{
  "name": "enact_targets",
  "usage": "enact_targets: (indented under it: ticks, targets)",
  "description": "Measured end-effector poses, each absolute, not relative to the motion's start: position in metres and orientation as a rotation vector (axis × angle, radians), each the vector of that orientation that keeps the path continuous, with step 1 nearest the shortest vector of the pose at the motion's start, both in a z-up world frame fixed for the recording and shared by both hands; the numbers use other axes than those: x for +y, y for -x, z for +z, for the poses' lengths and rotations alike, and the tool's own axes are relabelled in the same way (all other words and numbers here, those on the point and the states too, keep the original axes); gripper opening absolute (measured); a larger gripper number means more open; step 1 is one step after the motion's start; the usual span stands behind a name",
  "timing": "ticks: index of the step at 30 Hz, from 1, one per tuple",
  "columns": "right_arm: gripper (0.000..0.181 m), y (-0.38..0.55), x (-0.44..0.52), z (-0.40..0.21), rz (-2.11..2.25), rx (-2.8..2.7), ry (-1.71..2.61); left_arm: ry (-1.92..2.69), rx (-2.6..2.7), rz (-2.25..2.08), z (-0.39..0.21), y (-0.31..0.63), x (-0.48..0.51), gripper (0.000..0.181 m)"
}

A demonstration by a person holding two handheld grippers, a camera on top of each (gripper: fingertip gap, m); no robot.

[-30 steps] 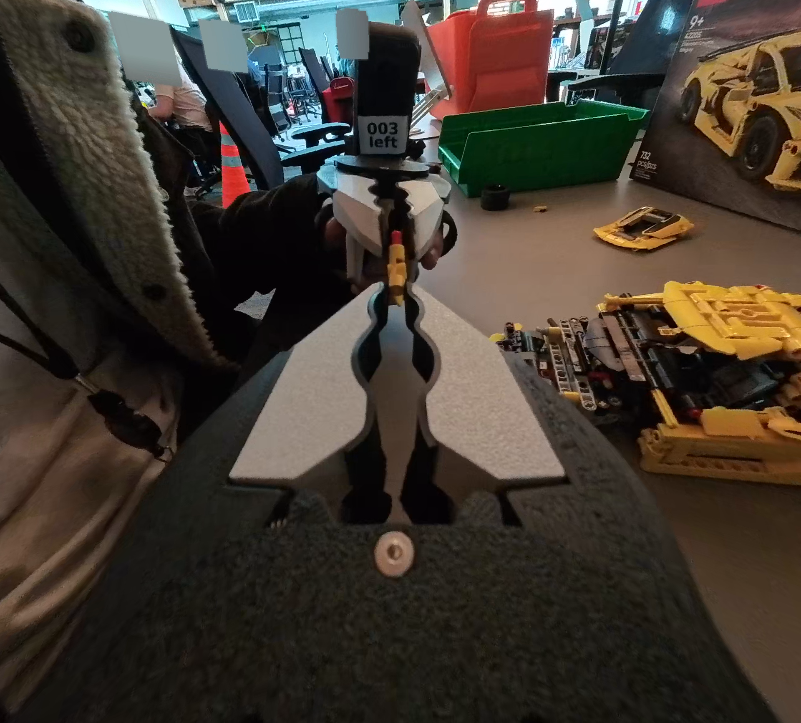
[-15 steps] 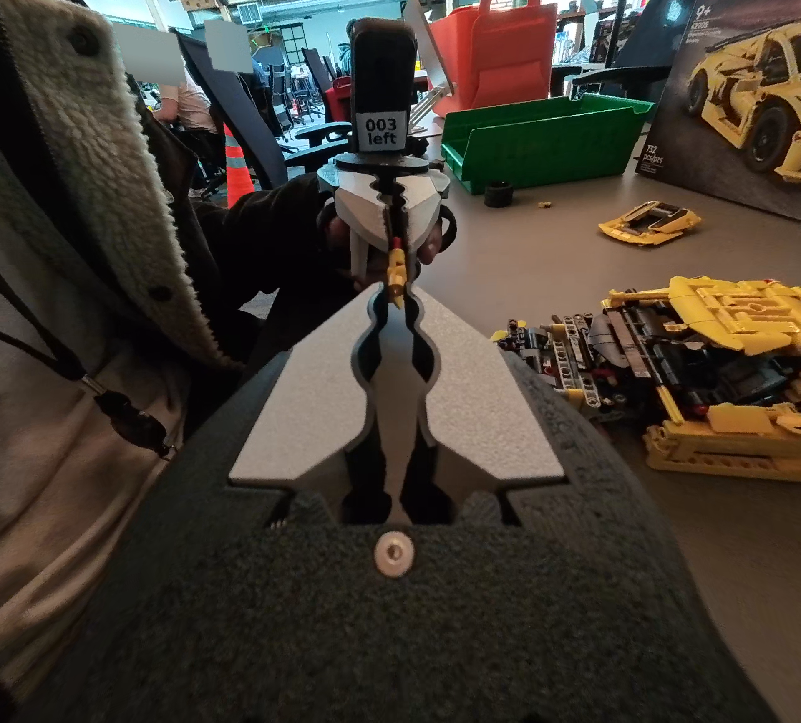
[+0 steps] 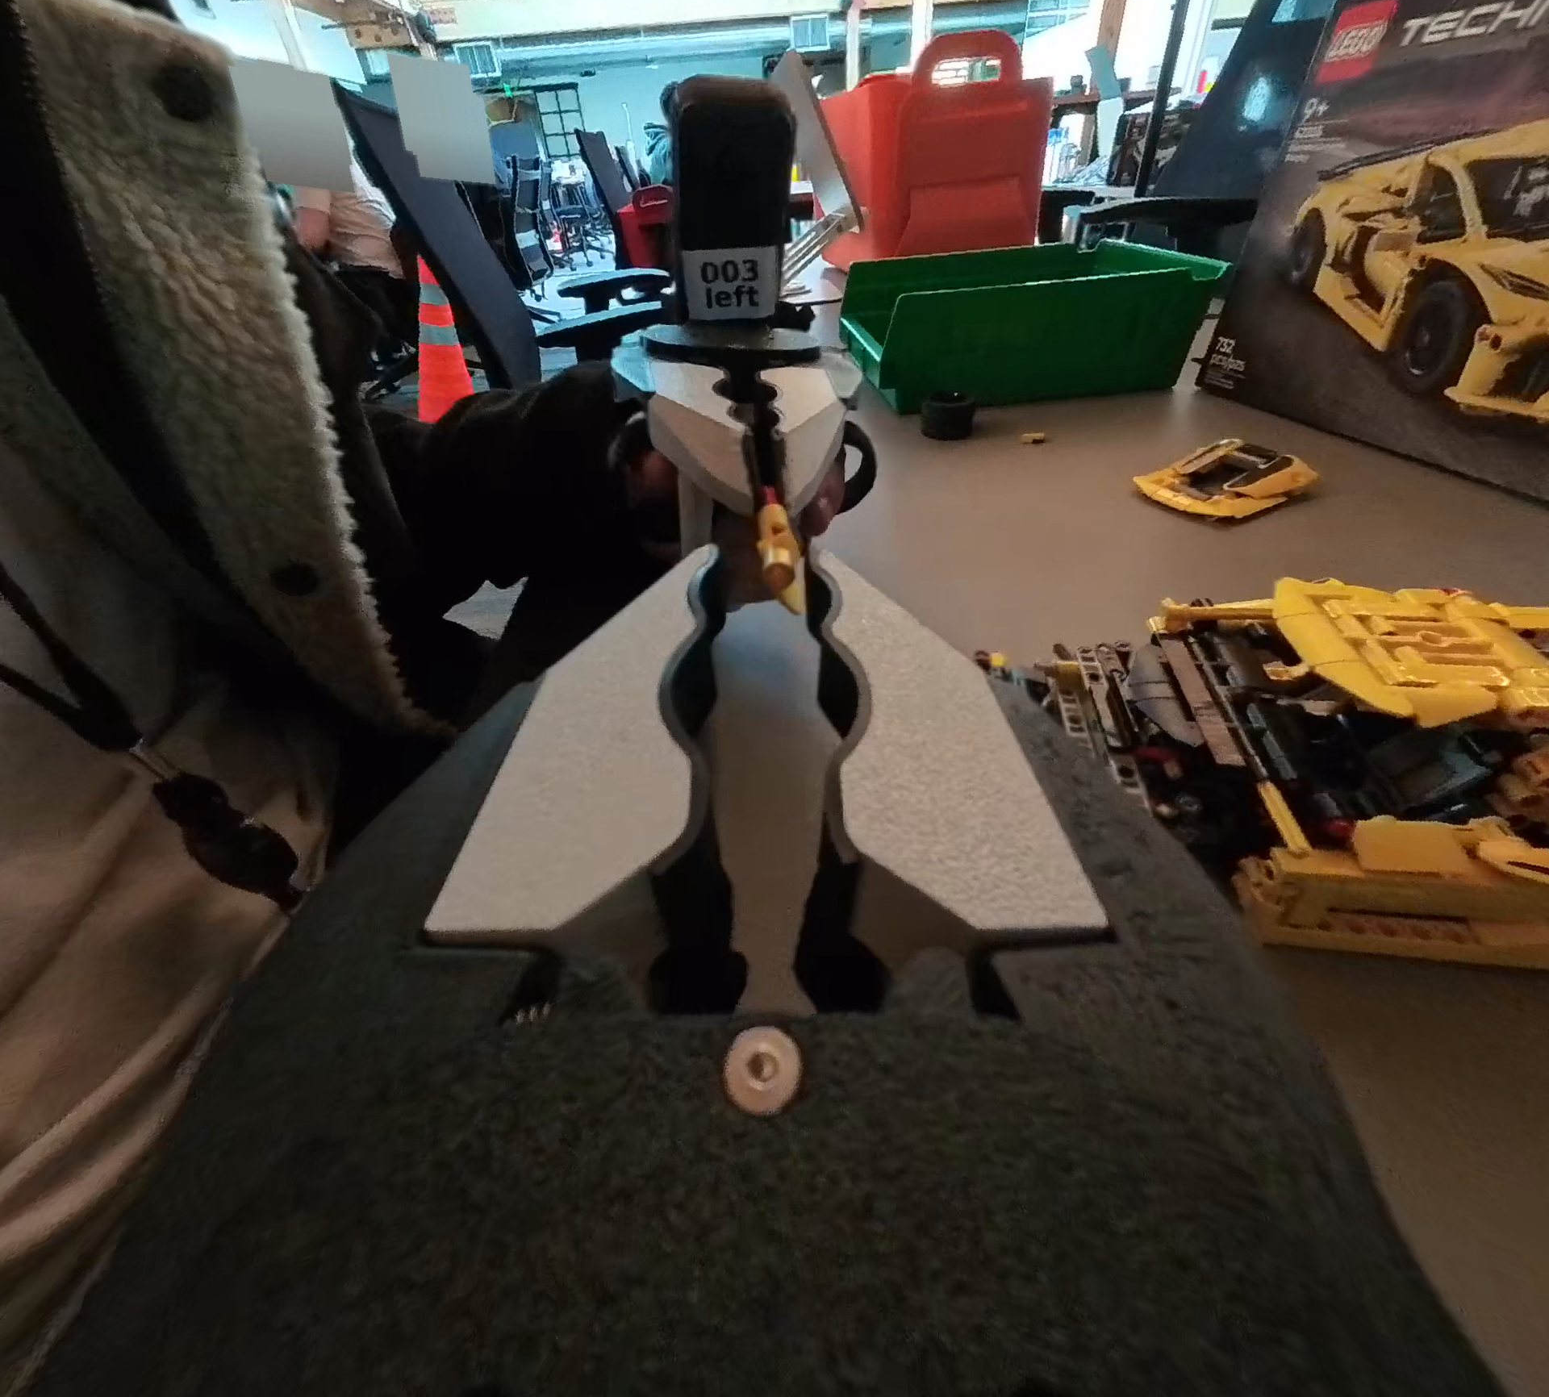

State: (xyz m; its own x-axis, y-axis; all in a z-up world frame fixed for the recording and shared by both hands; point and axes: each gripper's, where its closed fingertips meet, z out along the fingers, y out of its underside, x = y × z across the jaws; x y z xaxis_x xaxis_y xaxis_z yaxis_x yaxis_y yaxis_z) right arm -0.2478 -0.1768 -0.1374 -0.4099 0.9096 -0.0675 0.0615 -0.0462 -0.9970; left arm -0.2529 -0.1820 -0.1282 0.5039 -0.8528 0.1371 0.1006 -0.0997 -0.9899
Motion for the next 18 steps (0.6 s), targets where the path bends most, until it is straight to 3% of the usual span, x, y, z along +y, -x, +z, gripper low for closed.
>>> enact_targets:
  ticks: [3, 6, 18]
  targets:
    - [0.021, 0.2528, -0.1785, -0.1415, 1.5, -1.542, 1.071, 1.454, 0.709, -0.922, -0.129, 0.2509, -0.1828, 0.003]
    - [0.009, 0.253, -0.1799, -0.1393, 1.478, -1.538, 1.047, 1.448, 0.719, -0.93, -0.1285, 0.2494, -0.1844, 0.003]
    - [0.007, 0.2478, -0.1844, -0.14, 1.518, -1.615, 1.024, 1.461, 0.796, -0.85, -0.13, 0.2464, -0.1889, 0.002]
